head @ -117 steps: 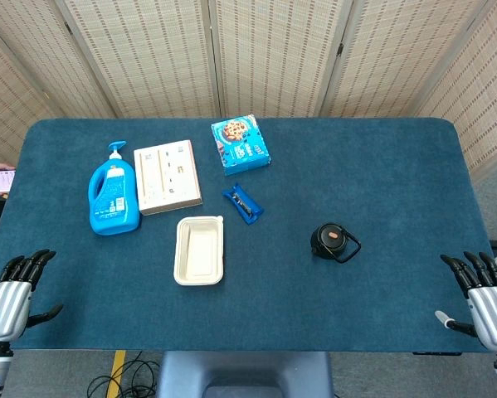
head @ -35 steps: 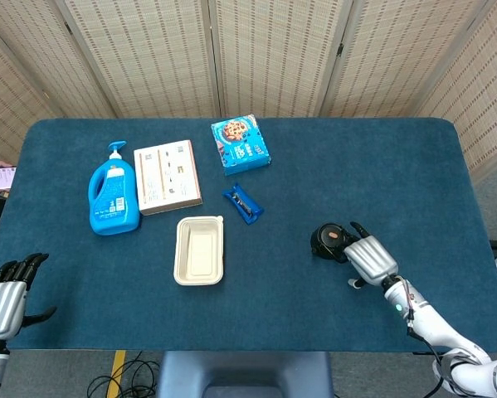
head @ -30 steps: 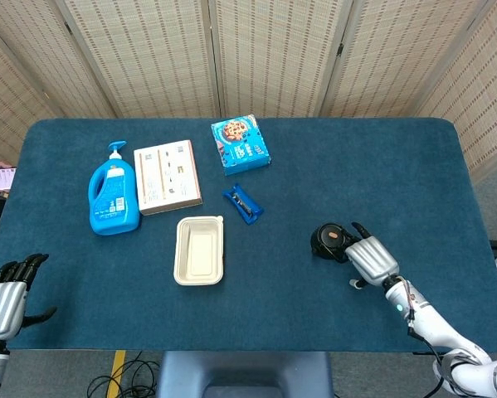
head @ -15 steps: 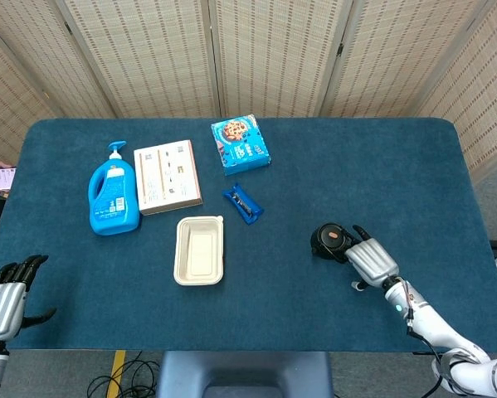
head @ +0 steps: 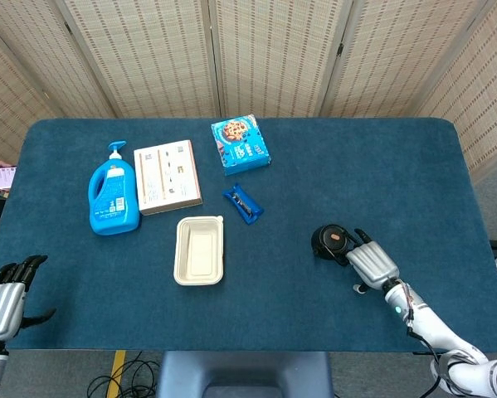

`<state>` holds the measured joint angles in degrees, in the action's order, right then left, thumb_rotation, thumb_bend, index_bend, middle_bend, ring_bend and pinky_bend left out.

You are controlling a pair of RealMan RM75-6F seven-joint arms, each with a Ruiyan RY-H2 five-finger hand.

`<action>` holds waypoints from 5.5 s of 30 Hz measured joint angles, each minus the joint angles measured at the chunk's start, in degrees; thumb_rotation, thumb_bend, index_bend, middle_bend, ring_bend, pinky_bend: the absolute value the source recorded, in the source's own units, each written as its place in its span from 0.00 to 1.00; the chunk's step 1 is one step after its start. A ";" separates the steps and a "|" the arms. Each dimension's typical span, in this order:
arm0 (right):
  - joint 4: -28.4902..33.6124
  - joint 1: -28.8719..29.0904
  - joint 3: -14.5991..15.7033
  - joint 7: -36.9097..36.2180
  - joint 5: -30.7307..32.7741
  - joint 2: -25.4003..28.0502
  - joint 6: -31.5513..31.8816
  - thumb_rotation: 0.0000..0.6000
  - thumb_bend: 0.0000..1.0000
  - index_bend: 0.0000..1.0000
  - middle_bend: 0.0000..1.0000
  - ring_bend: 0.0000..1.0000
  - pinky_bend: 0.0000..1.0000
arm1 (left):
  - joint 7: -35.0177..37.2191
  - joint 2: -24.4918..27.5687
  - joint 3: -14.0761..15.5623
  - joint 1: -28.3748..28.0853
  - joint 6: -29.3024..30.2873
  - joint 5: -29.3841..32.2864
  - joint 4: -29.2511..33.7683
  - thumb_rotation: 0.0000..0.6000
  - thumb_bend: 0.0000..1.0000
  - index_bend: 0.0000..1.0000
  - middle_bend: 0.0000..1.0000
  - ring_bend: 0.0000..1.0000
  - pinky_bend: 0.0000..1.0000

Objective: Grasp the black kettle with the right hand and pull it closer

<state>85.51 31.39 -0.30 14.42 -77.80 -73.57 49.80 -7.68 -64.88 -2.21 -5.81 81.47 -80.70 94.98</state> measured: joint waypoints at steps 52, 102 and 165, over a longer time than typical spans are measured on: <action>5.24 0.51 -2.10 -14.64 -2.68 5.93 2.86 1.00 0.00 0.95 0.97 0.86 0.08 | -0.38 1.06 0.05 0.00 0.17 -0.50 2.25 1.00 0.11 0.16 0.17 0.22 0.17; 16.07 -4.36 -1.09 -13.00 -4.44 12.35 9.30 0.69 0.38 1.00 1.00 0.91 0.00 | 0.11 1.17 0.06 -0.95 -0.67 -1.08 3.25 0.61 0.11 0.17 0.17 0.22 0.17; 10.44 5.10 -6.31 9.13 2.48 3.42 2.74 0.75 0.49 1.00 1.00 0.92 0.56 | -0.15 1.18 0.21 -1.02 -0.66 -0.82 3.41 0.61 0.11 0.17 0.17 0.22 0.17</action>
<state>95.95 36.48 -6.61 23.55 -75.32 -70.14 52.54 -7.83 -63.70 -2.00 -6.84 80.81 -81.52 98.39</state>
